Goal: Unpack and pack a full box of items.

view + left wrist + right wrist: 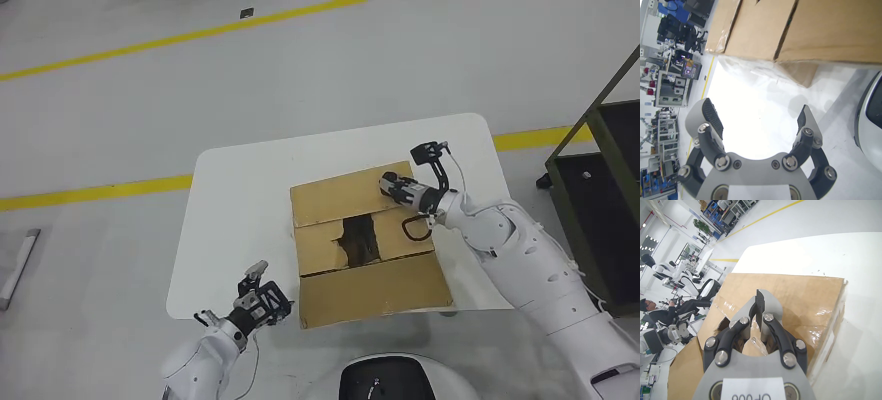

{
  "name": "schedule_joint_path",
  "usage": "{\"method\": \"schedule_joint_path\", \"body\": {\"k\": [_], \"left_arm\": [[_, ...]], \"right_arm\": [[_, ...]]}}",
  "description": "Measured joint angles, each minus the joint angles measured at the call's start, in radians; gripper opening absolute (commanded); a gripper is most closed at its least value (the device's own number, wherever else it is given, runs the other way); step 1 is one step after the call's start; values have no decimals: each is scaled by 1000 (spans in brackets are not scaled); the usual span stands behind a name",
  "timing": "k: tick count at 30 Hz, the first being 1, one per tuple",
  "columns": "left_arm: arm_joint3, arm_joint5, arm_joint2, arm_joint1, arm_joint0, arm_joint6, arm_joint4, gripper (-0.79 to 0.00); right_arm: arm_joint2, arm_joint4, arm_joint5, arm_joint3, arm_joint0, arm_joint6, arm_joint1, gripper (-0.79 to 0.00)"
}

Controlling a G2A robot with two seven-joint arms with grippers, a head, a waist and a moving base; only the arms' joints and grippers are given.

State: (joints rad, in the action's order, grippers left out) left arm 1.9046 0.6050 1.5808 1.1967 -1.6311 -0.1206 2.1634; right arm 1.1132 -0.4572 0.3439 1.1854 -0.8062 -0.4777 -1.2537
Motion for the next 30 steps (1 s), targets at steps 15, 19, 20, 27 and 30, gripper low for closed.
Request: {"method": "schedule_joint_path", "body": {"k": [15,19,20,27,30], "left_arm": [[20,-58,-9,-18,-6,-121,12,0],[27,-76,-11,-18,7,-125,-27,0],[29,-86,-12,-18,12,-118,-43,0],[38,-100,-26,-20,31,-100,-67,0],[37,-103,-29,-20,35,-98,-89,0]], "right_arm": [[-9,7,2,-22,12,5,-7,-785],[-12,8,6,-21,13,-2,-8,-785],[-13,7,7,-20,13,-4,-8,-785],[-13,6,5,-16,9,-7,-9,-785],[-12,6,3,-12,6,-8,-9,-785]]}}
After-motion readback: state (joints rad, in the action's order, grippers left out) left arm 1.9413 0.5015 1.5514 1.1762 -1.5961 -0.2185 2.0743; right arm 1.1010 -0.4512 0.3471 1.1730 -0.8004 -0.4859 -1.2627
